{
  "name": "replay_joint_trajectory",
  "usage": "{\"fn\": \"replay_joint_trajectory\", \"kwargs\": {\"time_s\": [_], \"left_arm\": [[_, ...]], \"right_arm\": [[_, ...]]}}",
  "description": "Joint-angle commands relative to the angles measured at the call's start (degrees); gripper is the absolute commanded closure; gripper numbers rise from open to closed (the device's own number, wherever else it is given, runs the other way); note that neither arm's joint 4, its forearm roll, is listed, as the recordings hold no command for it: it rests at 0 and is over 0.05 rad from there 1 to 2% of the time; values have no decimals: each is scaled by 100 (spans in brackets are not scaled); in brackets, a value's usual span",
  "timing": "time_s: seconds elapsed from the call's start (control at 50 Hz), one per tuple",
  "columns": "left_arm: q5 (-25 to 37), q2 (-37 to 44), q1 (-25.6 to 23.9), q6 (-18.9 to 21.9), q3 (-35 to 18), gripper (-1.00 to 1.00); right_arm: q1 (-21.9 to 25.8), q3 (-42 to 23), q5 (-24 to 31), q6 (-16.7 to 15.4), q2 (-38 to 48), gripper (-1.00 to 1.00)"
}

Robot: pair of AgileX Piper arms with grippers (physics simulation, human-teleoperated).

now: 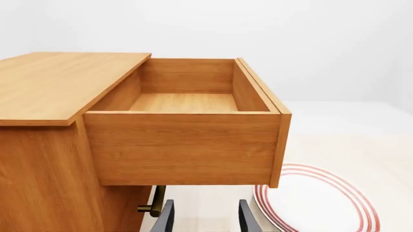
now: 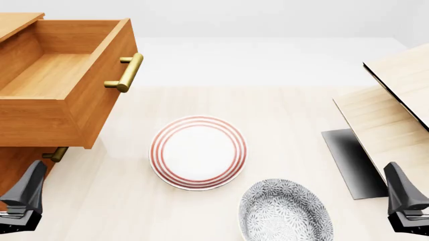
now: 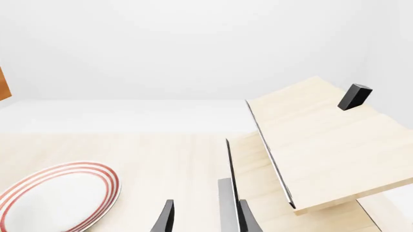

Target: Close the top drawer of the cabinet.

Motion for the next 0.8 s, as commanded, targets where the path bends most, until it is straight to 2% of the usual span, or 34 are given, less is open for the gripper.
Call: {"fn": "replay_joint_trajectory", "kwargs": {"time_s": [0.02, 0.16, 0.2, 0.24, 0.38, 0.46, 0.58, 0.7, 0.8], "left_arm": [[146, -122, 128, 69, 7, -100], [157, -133, 123, 73, 8, -100], [151, -128, 129, 79, 11, -100], [153, -135, 122, 98, 10, -100], [157, -153, 78, 144, 1, -100], [188, -116, 136, 9, -15, -100], [225, -159, 4, 91, -84, -100], [444, -154, 77, 65, -352, -100], [680, -160, -243, 194, -805, -100]], "right_arm": [[-4, -17, 1, -8, 17, -100], [10, -22, -9, -4, 37, -100], [45, -26, -11, -124, 0, -100], [-121, -33, 25, -74, -11, -100], [-61, -39, 23, -81, -5, -100], [-60, -39, 21, -93, -6, -100], [-62, -40, 26, -83, -6, -100], [-62, -38, 23, -82, -5, -100], [-62, -37, 21, -85, -6, -100]]}}
